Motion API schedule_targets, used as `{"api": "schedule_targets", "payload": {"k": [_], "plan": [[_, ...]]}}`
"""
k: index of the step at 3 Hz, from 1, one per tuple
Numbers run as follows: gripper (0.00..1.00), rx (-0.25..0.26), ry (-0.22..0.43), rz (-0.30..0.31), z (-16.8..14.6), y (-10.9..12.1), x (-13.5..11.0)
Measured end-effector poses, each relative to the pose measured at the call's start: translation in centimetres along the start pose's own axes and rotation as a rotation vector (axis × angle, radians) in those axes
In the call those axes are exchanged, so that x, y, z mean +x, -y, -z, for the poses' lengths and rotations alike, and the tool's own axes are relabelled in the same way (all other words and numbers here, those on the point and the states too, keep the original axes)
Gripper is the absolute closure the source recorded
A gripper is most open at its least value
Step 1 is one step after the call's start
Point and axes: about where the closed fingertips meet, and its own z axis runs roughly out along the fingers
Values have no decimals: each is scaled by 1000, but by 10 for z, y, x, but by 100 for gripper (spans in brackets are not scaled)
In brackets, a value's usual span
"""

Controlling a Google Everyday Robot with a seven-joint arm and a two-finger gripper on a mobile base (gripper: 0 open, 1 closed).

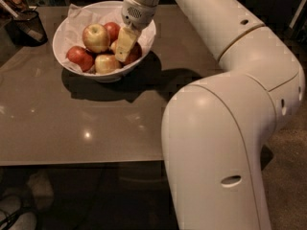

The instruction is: Pick apple from white bowl

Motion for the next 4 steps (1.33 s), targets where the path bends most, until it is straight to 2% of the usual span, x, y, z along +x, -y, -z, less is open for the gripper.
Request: {"api": "schedule_targets", "payload": {"k": [1,2,4], "plan": [[100,0,0,0,0,0,0],[100,19,30,10,11,2,-4],[100,47,105,93,44,2,-23]]}}
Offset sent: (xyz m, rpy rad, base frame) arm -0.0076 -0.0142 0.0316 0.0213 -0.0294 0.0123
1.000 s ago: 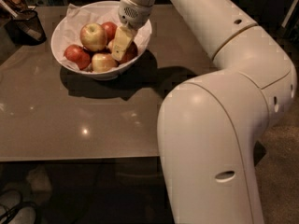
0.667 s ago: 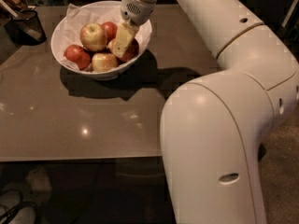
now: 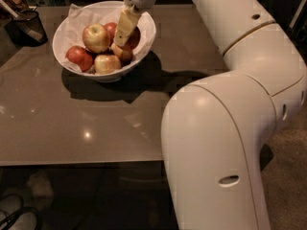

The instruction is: Pick apple from white bowl

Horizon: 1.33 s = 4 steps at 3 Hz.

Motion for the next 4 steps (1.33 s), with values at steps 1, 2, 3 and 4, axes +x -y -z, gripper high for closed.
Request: {"api": "schedule_targets", "payload": {"k": [1,2,3,4], "plan": [[100,9,26,29,9,1,-7],[100,4,96,108,22,-3,-17],[100,-26,132,182,30,-17,-26],[100,-66,155,236,33,-31,-35]]}}
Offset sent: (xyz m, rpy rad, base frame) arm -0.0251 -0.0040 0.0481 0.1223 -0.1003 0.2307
